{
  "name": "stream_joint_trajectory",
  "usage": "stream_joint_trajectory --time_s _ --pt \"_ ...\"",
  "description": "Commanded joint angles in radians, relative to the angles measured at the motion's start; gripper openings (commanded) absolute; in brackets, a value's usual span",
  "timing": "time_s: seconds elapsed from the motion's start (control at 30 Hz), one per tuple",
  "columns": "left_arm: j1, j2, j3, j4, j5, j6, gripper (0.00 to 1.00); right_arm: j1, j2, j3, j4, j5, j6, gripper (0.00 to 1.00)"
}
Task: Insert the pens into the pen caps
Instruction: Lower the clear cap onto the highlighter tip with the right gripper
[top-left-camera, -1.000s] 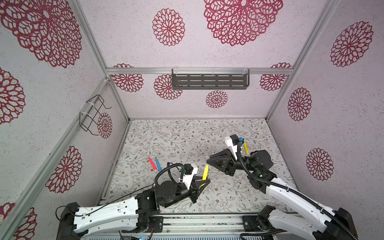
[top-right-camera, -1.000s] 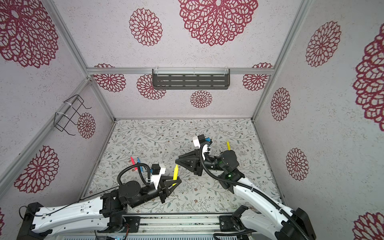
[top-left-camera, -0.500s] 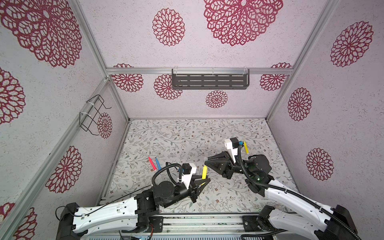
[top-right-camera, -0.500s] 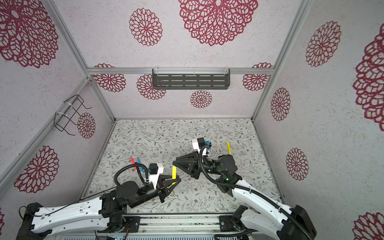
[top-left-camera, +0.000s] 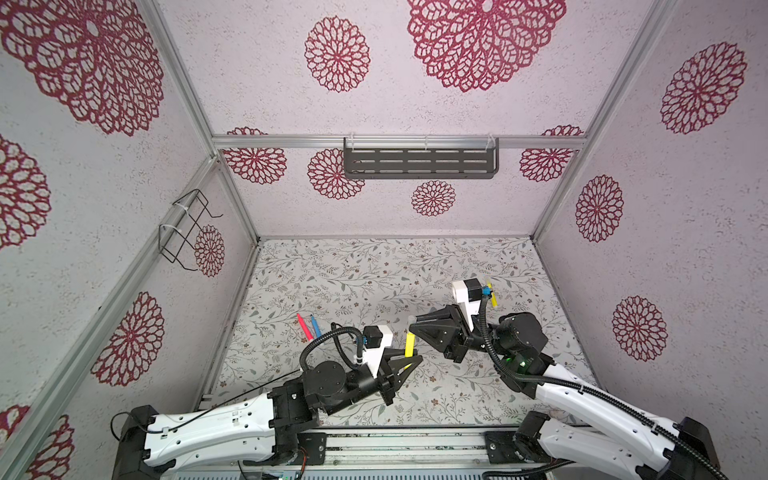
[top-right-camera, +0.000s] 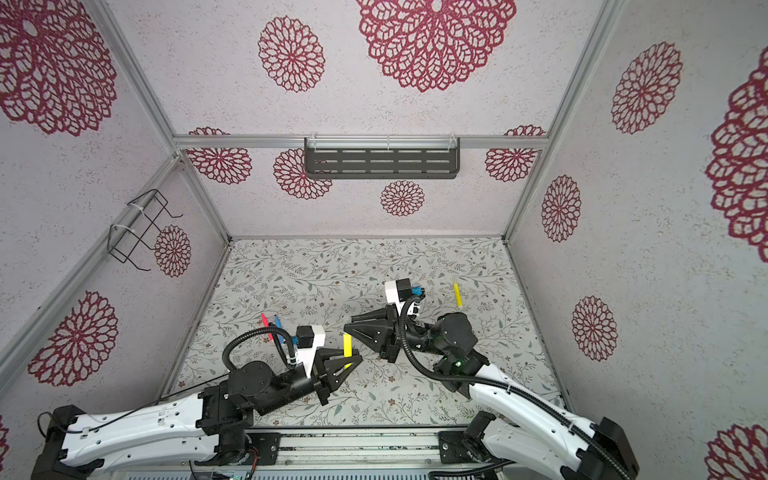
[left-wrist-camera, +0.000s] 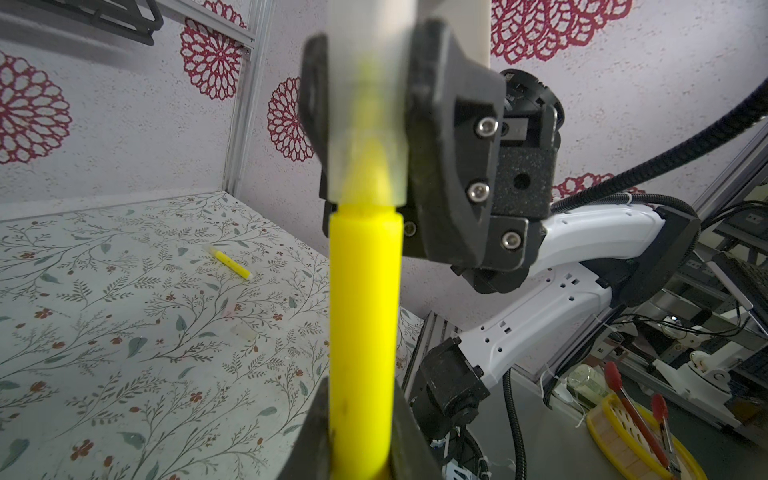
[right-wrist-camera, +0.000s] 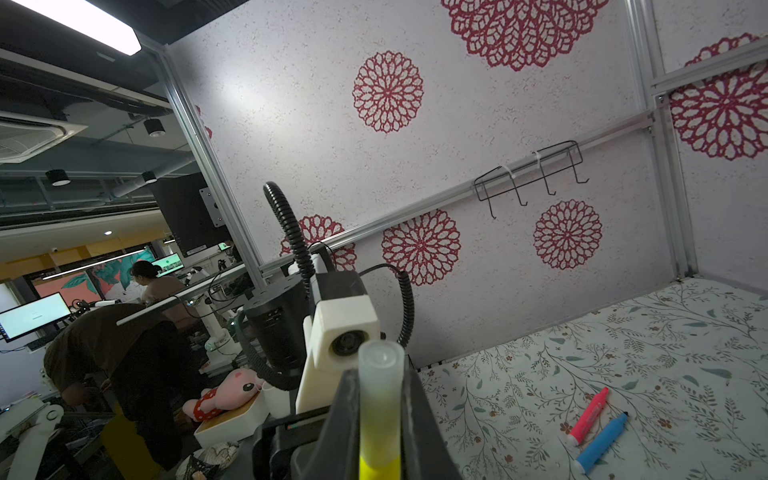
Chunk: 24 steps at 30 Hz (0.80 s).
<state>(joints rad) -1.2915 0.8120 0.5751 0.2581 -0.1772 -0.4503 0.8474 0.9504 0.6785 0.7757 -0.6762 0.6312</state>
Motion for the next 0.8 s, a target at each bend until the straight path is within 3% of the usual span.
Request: stream_joint_trajectory --time_s 0.0,0.07,0.23,0.53,0.7,0.77 --pt "-0.012 -0.008 0.045 0.092 0.003 0.026 0.00 0.031 -0.008 0.025 -0.077 -0.065 -0.047 0.34" --pt "-0.012 -0.006 0.042 0.091 0.001 0.024 0.00 0.036 -0.007 0.034 -0.081 -0.073 -0.045 0.46" --pt "-0.012 -0.010 0.032 0.087 -0.006 0.018 0.00 0.041 -0.057 0.049 -0.105 -0.038 -0.059 0.62" --pt "-0.016 -0.016 0.037 0.069 -0.010 0.025 0.00 0.039 -0.166 0.210 -0.463 0.092 -0.224 0.65" --pt "-0.022 -0.001 0.045 0.063 -0.010 0.024 0.00 0.038 -0.147 0.331 -0.616 0.221 -0.293 0.68" --pt "-0.027 0.006 0.052 0.055 -0.011 0.027 0.00 0.039 -0.110 0.388 -0.671 0.223 -0.311 0.68"
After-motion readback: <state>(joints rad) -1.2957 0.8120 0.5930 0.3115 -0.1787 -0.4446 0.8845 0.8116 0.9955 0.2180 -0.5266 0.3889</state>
